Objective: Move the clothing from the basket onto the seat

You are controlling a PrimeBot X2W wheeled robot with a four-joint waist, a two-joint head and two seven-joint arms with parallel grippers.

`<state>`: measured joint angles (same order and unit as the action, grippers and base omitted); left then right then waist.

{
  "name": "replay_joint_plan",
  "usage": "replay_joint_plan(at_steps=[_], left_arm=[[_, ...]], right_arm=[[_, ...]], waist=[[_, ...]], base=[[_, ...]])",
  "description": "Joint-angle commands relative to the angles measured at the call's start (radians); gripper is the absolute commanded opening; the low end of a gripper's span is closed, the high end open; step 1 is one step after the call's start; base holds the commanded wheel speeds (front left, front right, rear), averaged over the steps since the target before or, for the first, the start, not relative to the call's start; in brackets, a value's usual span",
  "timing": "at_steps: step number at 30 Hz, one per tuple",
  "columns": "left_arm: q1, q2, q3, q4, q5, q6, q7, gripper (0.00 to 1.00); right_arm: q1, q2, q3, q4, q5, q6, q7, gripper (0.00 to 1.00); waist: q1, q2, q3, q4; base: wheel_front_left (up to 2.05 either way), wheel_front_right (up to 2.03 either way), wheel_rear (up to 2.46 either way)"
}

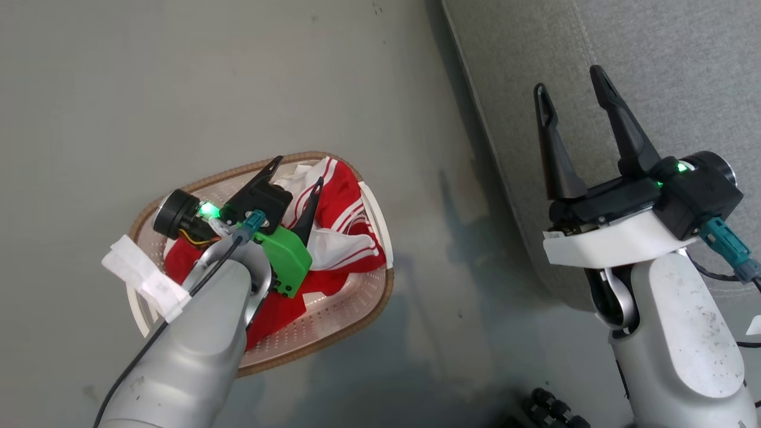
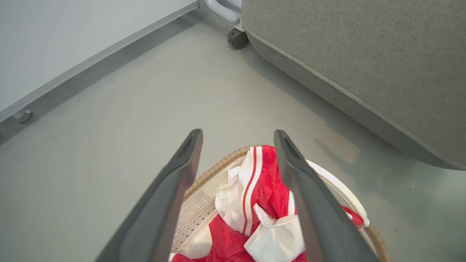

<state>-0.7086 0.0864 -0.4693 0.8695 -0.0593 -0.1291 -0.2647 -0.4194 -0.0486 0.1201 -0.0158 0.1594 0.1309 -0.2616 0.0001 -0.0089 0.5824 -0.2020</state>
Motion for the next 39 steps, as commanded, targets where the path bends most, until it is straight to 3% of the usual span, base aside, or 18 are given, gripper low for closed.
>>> replay_joint_plan(at_steps=[1, 12, 23, 39], left_arm=[[-0.035, 0.014, -0.014, 0.02, -0.011, -0.002, 0.0, 1.0], [-0.161, 0.022, -0.147, 0.192, -0.063, -0.002, 0.001, 1.0], [-0.23, 0.008, -0.24, 0.346, -0.108, -0.002, 0.008, 1.0], [-0.322, -0.015, -0.388, 0.398, -0.149, -0.001, 0.032, 1.0]], right_arm=[[-0.021, -0.001, 0.003, -0.01, 0.009, 0.0, -0.003, 1.0], [-0.072, -0.001, 0.011, -0.044, 0.025, 0.0, -0.003, 1.0], [-0.082, -0.001, 0.004, -0.059, 0.034, 0.0, -0.003, 1.0], [-0.083, -0.001, 0.0, -0.076, 0.037, 0.0, -0.003, 1.0]], waist=[[-0.0001, 0.0089, 0.095, -0.043], [-0.0001, 0.0089, 0.225, -0.065], [-0.0001, 0.0089, 0.285, -0.071], [-0.0001, 0.0089, 0.34, -0.063]], base=[[0.0, 0.0, 0.0], [0.0, 0.0, 0.0], [0.0, 0.0, 0.0], [0.0, 0.0, 0.0]])
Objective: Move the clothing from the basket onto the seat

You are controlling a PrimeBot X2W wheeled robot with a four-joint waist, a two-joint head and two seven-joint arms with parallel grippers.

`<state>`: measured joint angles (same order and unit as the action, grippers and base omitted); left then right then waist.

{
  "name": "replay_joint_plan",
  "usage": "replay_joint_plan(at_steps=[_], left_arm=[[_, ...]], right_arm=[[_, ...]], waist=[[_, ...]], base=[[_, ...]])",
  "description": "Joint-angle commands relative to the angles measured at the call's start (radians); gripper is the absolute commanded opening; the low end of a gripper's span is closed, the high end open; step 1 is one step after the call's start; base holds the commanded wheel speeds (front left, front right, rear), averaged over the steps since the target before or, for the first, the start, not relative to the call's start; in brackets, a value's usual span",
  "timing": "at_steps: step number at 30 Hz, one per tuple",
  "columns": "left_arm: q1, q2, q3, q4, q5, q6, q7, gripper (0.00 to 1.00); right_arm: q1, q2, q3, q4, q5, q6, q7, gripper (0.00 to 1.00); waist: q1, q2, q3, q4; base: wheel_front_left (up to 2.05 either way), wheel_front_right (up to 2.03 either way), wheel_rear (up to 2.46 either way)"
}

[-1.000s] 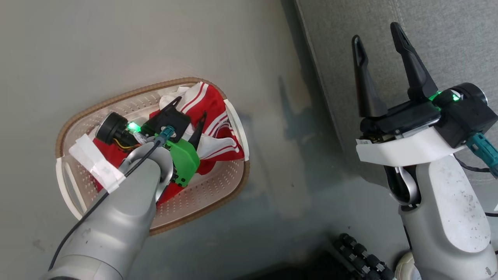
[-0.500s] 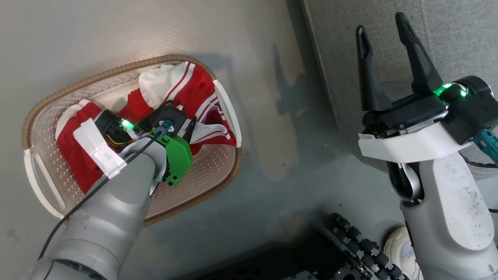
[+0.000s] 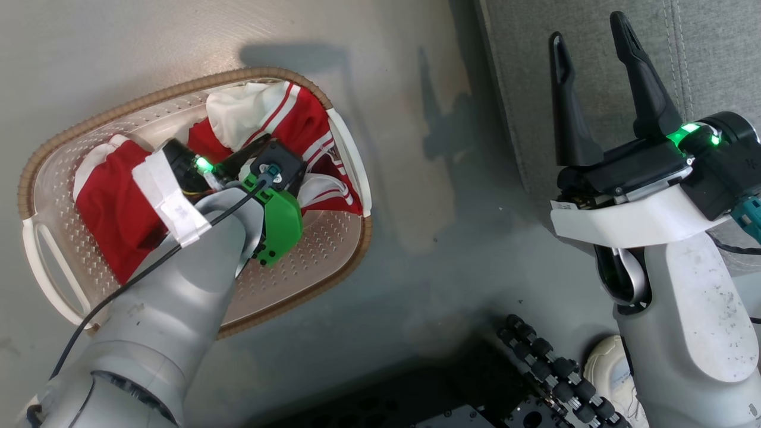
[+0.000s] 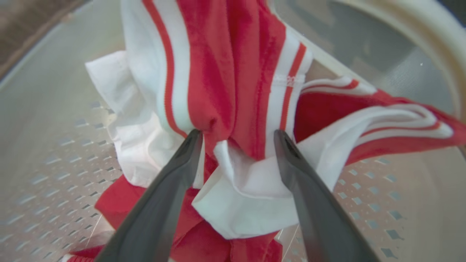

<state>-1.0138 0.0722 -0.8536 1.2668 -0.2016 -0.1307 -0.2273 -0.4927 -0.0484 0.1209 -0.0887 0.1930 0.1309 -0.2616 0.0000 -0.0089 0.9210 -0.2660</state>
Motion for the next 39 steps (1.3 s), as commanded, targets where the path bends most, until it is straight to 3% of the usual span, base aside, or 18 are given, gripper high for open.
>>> replay_joint_plan(at_steps=[1, 17, 18, 19, 20, 29, 39], left_arm=[[-0.022, -0.004, -0.014, -0.001, -0.01, 0.001, -0.007, 1.0], [-0.106, -0.019, -0.118, 0.002, -0.119, 0.001, 0.036, 1.0], [-0.108, -0.019, -0.13, 0.001, -0.127, 0.001, 0.047, 0.9], [-0.11, -0.02, -0.138, -0.004, -0.134, 0.001, 0.048, 0.49], [-0.114, -0.02, -0.144, -0.006, -0.144, 0.001, 0.049, 0.02], [-0.115, -0.021, -0.184, 0.002, -0.18, 0.001, 0.04, 0.0], [-0.047, -0.021, -0.214, -0.029, -0.253, 0.001, 0.0, 0.0]], right_arm=[[-0.01, -0.002, 0.0, -0.003, 0.004, 0.0, -0.003, 1.0], [-0.001, -0.002, 0.015, 0.0, 0.014, 0.0, -0.003, 1.0], [-0.001, -0.002, 0.015, -0.001, 0.014, 0.0, -0.003, 1.0], [-0.001, -0.002, 0.014, -0.002, 0.014, 0.0, -0.003, 1.0], [-0.002, -0.002, 0.014, -0.002, 0.013, 0.0, -0.003, 1.0], [-0.011, -0.002, 0.016, 0.005, 0.002, 0.0, -0.003, 1.0], [0.01, -0.002, 0.012, 0.03, -0.011, 0.0, -0.003, 1.0]], waist=[[0.0, 0.0089, 0.002, 0.002], [0.0, 0.0089, 0.03, -0.006], [0.0, 0.0089, 0.032, -0.006], [0.0, 0.0089, 0.033, -0.005], [0.0, 0.0089, 0.034, -0.003], [0.0, 0.0089, 0.018, 0.012], [0.0, 0.0089, -0.076, 0.045]], base=[[0.0, 0.0, 0.0], [0.0, 0.0, 0.0], [0.0, 0.0, 0.0], [0.0, 0.0, 0.0], [0.0, 0.0, 0.0], [0.0, 0.0, 0.0], [0.0, 0.0, 0.0]])
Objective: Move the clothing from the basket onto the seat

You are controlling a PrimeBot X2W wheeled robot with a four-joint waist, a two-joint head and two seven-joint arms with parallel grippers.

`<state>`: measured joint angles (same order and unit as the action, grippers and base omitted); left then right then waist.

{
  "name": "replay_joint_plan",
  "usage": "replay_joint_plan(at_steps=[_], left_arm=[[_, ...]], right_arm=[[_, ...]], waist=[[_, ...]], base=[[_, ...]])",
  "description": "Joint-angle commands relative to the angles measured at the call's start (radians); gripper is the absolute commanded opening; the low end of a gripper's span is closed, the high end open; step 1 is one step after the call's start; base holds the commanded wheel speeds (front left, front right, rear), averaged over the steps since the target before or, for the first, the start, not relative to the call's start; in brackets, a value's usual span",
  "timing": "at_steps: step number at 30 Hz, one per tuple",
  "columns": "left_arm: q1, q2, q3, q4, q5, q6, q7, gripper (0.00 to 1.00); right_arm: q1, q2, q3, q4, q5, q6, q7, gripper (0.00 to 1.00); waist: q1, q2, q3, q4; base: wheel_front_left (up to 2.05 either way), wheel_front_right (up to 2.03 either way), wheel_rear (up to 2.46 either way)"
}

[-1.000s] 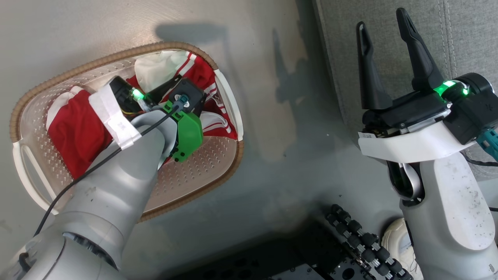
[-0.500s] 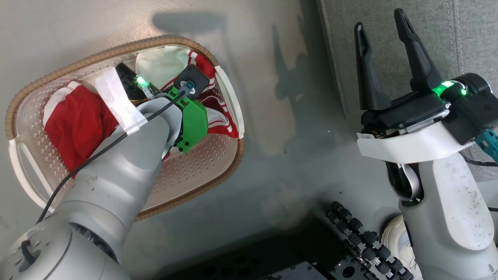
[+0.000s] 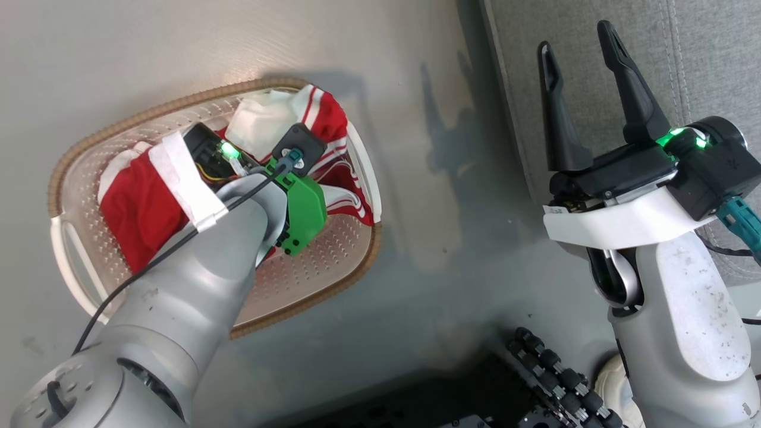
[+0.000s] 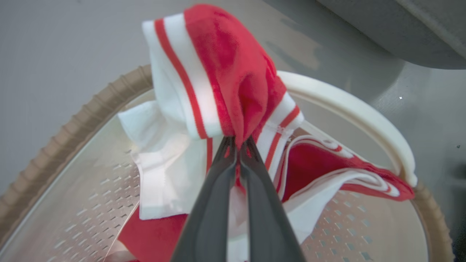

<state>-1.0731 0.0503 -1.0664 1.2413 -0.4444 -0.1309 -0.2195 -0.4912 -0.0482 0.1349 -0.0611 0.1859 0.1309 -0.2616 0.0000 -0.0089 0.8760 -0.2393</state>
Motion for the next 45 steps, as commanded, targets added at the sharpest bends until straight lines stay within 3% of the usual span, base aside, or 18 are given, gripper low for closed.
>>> replay_joint_plan(at_steps=[1, 11, 16, 32, 45], left_arm=[[0.019, 0.0, -0.004, -0.008, -0.017, 0.001, -0.013, 0.0], [0.105, 0.0, -0.011, -0.064, -0.082, 0.001, -0.047, 0.0], [0.155, 0.011, 0.038, -0.151, -0.078, 0.011, -0.046, 0.0], [0.407, 0.056, 0.257, -0.46, 0.038, 0.031, -0.046, 0.0], [0.578, 0.073, 0.455, -0.71, 0.126, 0.019, -0.046, 0.0]], right_arm=[[0.011, -0.002, -0.003, 0.006, -0.007, 0.0, -0.003, 1.0], [0.047, -0.002, -0.008, 0.041, -0.031, 0.0, -0.003, 1.0], [0.074, -0.002, -0.013, 0.059, -0.046, 0.0, -0.003, 1.0], [0.173, -0.003, -0.035, 0.125, -0.083, -0.001, -0.003, 1.0], [0.271, -0.003, -0.041, 0.165, -0.075, -0.001, -0.003, 1.0]], waist=[[0.0, 0.0089, -0.042, 0.023], [0.0, 0.0089, -0.175, 0.082], [0.0, 0.0089, -0.24, 0.114], [0.0, 0.0089, -0.474, 0.222], [0.0, 0.0089, -0.654, 0.257]], base=[[0.0, 0.0, 0.0], [0.0, 0.0, 0.0], [0.0, 0.0, 0.0], [0.0, 0.0, 0.0], [0.0, 0.0, 0.0]])
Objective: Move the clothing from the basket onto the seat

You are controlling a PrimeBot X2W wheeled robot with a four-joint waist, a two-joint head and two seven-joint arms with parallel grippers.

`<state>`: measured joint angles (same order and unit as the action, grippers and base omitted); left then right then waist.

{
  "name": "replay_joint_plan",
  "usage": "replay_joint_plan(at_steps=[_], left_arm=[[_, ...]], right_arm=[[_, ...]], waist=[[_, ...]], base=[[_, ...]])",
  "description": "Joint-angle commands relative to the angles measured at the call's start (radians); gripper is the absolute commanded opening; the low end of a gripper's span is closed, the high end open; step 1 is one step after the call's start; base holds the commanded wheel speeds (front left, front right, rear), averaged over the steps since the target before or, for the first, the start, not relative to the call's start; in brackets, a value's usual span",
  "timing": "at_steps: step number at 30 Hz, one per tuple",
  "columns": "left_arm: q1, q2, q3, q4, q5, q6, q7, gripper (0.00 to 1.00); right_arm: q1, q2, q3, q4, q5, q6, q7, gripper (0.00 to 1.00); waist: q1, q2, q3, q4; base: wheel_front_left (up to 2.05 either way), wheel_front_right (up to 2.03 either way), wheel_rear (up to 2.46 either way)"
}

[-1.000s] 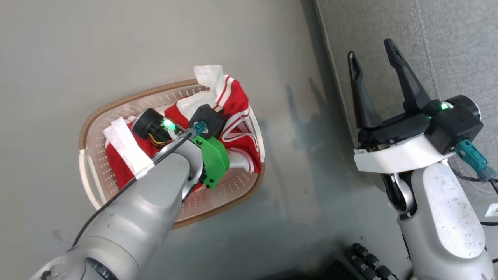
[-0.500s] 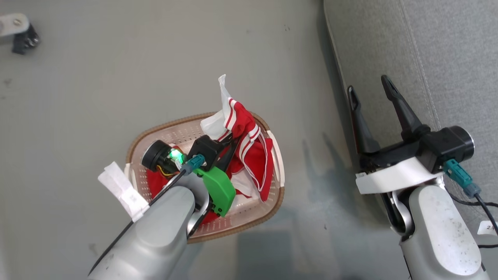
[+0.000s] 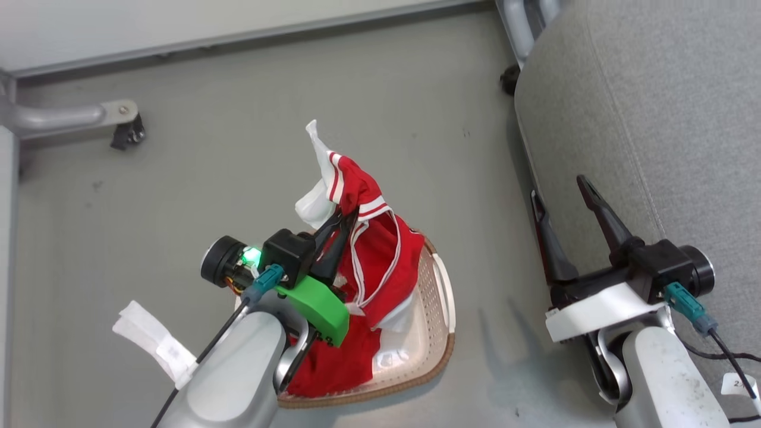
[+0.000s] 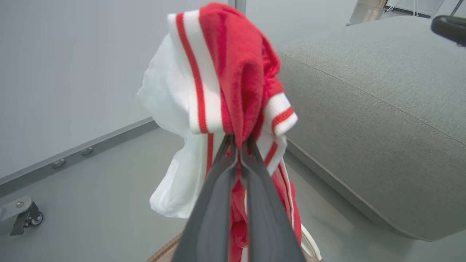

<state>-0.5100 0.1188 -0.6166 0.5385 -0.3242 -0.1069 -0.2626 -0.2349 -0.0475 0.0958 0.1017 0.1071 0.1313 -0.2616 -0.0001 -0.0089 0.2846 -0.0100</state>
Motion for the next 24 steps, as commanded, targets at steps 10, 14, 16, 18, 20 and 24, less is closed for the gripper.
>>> replay_joint_plan(at_steps=[10, 14, 16, 18, 20, 24], left_arm=[[0.008, -0.008, 0.082, -0.151, 0.054, -0.015, -0.003, 0.0], [-0.017, -0.013, 0.096, -0.205, 0.064, -0.015, -0.003, 0.0], [-0.031, -0.014, 0.1, -0.227, 0.067, -0.016, -0.002, 0.0], [-0.047, -0.015, 0.102, -0.247, 0.072, -0.017, -0.002, 0.0], [-0.062, -0.016, 0.1, -0.265, 0.077, -0.017, -0.002, 0.0], [-0.089, -0.016, 0.09, -0.289, 0.081, -0.02, -0.002, 0.0]], right_arm=[[0.087, -0.003, 0.0, 0.004, 0.019, -0.001, -0.003, 1.0], [0.103, -0.003, 0.004, 0.003, 0.027, -0.001, -0.003, 1.0], [0.11, -0.003, 0.006, 0.002, 0.032, -0.001, -0.003, 1.0], [0.114, -0.003, 0.009, 0.0, 0.034, -0.001, -0.003, 1.0], [0.121, -0.003, 0.012, -0.002, 0.036, -0.001, -0.003, 1.0], [0.126, -0.003, 0.016, -0.005, 0.04, -0.001, -0.003, 1.0]], waist=[[0.0001, 0.0089, -0.154, 0.044], [0.0001, 0.0089, -0.18, 0.044], [0.0001, 0.0089, -0.19, 0.044], [0.0001, 0.0089, -0.199, 0.043], [0.0001, 0.0089, -0.204, 0.042], [0.0001, 0.0089, -0.211, 0.04]], base=[[0.0, 0.0, 0.0], [0.0, 0.0, 0.0], [0.0, 0.0, 0.0], [0.0, 0.0, 0.0], [0.0, 0.0, 0.0], [0.0, 0.0, 0.0]])
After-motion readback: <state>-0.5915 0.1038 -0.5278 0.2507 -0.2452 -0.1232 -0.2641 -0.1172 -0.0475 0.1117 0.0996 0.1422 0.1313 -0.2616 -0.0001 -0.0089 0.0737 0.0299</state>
